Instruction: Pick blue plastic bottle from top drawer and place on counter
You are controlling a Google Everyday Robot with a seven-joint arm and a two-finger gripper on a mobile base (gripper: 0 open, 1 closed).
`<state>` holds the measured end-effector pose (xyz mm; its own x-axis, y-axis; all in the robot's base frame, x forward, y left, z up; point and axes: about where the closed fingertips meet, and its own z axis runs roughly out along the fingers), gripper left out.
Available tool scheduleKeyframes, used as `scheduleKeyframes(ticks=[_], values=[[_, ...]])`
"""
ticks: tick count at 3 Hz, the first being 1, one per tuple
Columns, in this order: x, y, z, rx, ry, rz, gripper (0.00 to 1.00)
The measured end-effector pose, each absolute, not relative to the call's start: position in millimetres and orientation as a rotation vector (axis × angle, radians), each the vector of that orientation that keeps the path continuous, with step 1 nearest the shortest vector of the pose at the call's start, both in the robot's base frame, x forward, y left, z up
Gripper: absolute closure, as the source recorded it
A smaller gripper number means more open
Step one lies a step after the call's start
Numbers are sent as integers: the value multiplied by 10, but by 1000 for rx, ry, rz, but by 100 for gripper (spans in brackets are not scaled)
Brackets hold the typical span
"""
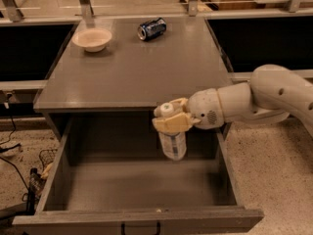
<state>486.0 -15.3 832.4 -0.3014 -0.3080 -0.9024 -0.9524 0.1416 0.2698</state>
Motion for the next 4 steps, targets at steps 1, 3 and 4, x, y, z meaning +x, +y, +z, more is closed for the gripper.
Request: scheduleKeyframes(ticks=[1,3,4], values=[[5090,-380,8936,-1231,1690,1031,100],[5080,-333,8924,-1231,1674,1066,100],[5079,-327,8923,-1231,1671,1070,100]])
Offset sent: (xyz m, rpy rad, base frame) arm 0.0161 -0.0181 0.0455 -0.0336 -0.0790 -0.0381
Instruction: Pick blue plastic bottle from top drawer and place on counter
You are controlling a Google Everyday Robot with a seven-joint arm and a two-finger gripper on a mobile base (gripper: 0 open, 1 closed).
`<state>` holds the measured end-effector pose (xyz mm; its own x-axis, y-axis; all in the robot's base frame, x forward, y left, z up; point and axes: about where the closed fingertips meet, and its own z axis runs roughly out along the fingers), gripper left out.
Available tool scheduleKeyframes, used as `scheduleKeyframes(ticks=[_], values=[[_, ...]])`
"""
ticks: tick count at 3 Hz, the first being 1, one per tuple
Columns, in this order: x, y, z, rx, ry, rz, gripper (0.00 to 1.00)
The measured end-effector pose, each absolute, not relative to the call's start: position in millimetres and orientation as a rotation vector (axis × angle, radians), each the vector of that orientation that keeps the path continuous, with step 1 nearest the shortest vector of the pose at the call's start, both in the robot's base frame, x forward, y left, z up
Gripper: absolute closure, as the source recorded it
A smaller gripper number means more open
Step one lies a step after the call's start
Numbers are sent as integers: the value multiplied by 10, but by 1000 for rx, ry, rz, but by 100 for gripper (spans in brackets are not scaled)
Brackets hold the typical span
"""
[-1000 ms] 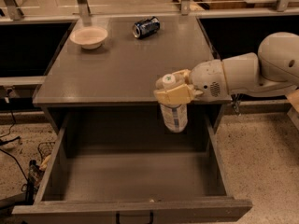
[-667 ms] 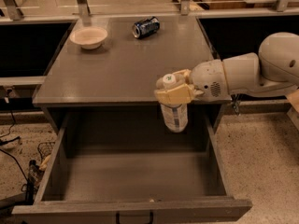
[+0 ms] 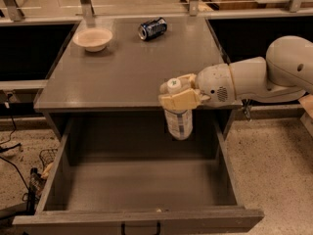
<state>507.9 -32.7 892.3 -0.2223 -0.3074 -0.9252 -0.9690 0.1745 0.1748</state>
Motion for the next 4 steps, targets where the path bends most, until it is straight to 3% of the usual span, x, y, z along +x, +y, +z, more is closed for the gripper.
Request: scheduleKeyframes(ticks=[2,4], values=[[4772,-591,9446,-1299,1629,1113,100],[4920,-569,9491,-1291,1619,1112,100]])
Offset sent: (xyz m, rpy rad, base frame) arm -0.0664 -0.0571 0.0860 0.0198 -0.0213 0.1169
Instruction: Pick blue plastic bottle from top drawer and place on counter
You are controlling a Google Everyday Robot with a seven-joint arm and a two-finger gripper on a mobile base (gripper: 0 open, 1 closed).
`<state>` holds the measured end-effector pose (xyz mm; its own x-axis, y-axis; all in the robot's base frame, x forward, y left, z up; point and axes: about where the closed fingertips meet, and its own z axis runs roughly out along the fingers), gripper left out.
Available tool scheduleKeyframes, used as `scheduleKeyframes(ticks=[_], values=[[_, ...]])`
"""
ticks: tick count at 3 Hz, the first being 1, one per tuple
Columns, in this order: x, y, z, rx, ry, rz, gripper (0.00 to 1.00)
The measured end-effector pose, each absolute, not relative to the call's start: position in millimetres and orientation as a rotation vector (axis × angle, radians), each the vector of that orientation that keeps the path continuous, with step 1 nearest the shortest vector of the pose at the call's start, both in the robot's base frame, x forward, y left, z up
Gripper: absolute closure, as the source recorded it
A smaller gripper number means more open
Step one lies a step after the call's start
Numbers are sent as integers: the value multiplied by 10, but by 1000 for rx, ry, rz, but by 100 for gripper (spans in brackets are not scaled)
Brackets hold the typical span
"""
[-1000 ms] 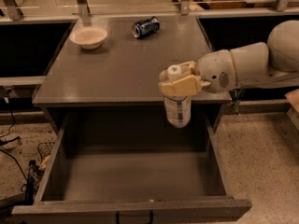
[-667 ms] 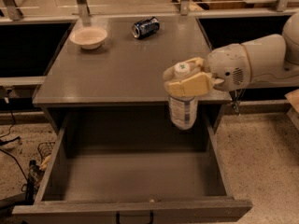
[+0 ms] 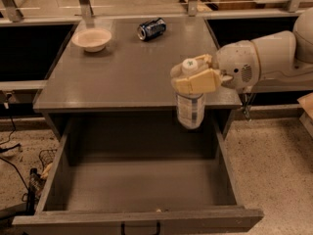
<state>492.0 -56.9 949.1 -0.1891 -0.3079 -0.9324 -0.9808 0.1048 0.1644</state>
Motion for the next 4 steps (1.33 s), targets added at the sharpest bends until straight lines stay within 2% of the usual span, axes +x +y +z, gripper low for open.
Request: scheduleKeyframes(ticks=[1,3,4], values=[[5485,-396,9703,-1331,1579,1103,100],[5557,-393,9704,-1319,1570,1135,100],[5791,-331,9668,-1336,1570,1188,100]])
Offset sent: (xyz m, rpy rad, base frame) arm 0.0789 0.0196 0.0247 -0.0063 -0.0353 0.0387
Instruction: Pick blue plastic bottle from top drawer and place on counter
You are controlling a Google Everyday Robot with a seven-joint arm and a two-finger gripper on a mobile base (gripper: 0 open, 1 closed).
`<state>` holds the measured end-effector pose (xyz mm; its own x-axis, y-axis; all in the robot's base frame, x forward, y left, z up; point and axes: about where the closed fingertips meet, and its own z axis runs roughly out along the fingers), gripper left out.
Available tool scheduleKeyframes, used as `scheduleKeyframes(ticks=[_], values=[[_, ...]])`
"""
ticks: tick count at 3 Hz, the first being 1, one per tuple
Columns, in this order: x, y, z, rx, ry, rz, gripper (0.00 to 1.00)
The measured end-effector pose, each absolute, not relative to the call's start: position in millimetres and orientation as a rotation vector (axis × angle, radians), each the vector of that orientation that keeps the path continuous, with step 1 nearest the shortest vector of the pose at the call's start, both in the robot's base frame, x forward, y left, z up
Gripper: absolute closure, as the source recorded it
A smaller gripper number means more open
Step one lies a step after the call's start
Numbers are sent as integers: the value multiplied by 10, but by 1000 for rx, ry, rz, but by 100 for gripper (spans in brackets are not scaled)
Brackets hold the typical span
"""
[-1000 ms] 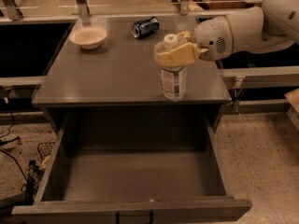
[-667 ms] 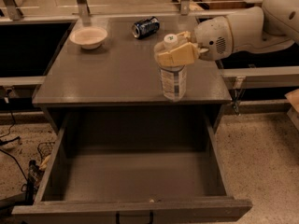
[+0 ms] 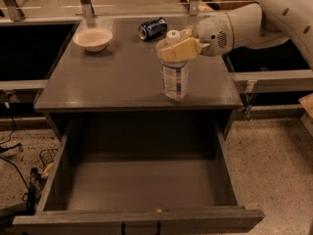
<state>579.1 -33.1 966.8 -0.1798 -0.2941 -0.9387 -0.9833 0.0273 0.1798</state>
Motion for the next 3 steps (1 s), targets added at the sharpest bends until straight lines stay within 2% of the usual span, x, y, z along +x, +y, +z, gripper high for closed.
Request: scheduleKeyframes(ticks=[3], values=[[6039,-33,9544,-1405,1555,1302,100]])
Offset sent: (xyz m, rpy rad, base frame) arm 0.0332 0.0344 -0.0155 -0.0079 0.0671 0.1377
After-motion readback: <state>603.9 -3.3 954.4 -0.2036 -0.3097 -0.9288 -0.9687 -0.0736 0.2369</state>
